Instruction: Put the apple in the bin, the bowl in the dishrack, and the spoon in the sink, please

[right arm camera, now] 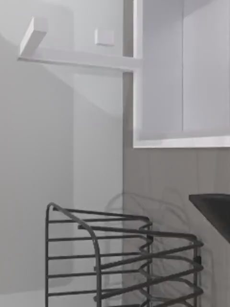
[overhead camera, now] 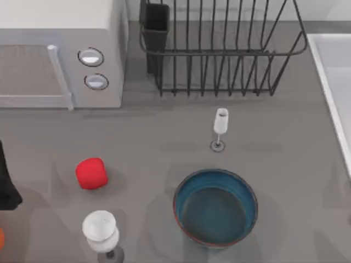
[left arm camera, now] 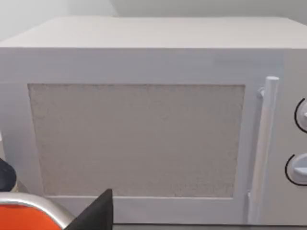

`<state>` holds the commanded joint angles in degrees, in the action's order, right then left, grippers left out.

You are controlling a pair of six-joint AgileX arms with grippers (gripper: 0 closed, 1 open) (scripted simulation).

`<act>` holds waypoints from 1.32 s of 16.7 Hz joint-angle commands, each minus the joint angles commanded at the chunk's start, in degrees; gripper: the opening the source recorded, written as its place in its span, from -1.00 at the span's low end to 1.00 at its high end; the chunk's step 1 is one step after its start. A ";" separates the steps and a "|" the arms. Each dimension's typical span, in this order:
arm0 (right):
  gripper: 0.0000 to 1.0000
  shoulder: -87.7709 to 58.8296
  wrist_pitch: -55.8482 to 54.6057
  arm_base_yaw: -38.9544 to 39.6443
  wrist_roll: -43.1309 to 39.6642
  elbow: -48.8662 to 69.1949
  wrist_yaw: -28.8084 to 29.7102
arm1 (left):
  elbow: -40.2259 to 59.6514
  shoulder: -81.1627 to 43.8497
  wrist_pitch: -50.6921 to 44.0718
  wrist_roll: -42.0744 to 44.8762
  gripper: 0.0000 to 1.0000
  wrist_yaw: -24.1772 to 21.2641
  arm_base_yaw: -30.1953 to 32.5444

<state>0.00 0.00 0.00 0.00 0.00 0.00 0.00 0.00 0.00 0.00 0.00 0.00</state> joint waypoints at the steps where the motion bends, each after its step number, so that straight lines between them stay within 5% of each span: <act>1: 1.00 0.00 0.00 0.00 0.00 0.00 0.00 | 0.00 0.00 0.00 0.00 1.00 0.00 0.00; 9: 1.00 0.00 0.00 0.00 0.00 0.00 0.00 | 10.67 -15.35 -8.59 6.35 1.00 -0.09 3.18; 22: 1.00 0.00 0.00 0.00 0.00 0.00 0.00 | 54.89 -78.41 -43.66 32.75 1.00 -0.38 16.46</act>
<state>0.00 0.00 0.00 0.00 0.00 0.00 54.89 -78.41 -43.66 32.75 -0.38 16.46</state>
